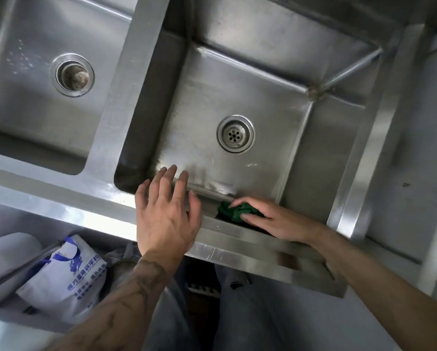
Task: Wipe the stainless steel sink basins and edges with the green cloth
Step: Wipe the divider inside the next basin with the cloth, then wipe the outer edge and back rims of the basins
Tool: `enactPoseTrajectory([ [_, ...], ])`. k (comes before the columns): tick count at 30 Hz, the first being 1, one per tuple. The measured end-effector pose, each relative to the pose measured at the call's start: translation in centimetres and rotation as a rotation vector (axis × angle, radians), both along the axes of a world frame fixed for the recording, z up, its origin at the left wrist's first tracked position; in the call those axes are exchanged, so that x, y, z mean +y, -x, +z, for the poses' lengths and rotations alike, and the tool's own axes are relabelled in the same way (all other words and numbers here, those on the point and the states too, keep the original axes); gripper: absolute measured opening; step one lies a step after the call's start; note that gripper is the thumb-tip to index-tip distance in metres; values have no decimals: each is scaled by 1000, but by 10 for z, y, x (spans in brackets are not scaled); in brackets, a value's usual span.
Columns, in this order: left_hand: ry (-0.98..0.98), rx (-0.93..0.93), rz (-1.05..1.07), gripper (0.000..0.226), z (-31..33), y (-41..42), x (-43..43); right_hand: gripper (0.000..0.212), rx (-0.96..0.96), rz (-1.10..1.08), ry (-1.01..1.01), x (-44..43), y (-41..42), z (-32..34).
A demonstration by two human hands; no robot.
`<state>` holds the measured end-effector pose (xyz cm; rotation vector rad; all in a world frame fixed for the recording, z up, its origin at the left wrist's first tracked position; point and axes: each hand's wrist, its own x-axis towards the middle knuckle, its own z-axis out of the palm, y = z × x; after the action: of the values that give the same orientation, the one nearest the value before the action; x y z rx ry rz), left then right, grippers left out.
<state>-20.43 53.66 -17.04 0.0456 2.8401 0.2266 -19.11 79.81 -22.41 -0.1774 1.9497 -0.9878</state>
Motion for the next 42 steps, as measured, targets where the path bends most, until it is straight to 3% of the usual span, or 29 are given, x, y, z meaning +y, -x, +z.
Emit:
enactPoseTrajectory([
  [6,-5,3,4,52,-1,-1,-2,38,33,105,-143,7,3,-66],
  [12,-37,52,6,50,-4,-3,-3,33,-18,-93,-96,9,-4,-8],
  [14,-35,41,6,50,-4,-3,-2,33,-19,-47,-62,14,-9,-2],
  [22,-50,64,23,51,-5,-3,-2,30,-89,-27,-322,7,3,-70],
  [28,-58,57,33,50,-5,-4,-2,30,-21,-71,-194,18,-15,-22],
  [36,-61,86,40,49,-7,-6,-2,33,-127,44,-329,7,5,-59],
  [42,-22,10,-43,51,-6,-6,0,32,-187,-108,-145,16,-3,13],
])
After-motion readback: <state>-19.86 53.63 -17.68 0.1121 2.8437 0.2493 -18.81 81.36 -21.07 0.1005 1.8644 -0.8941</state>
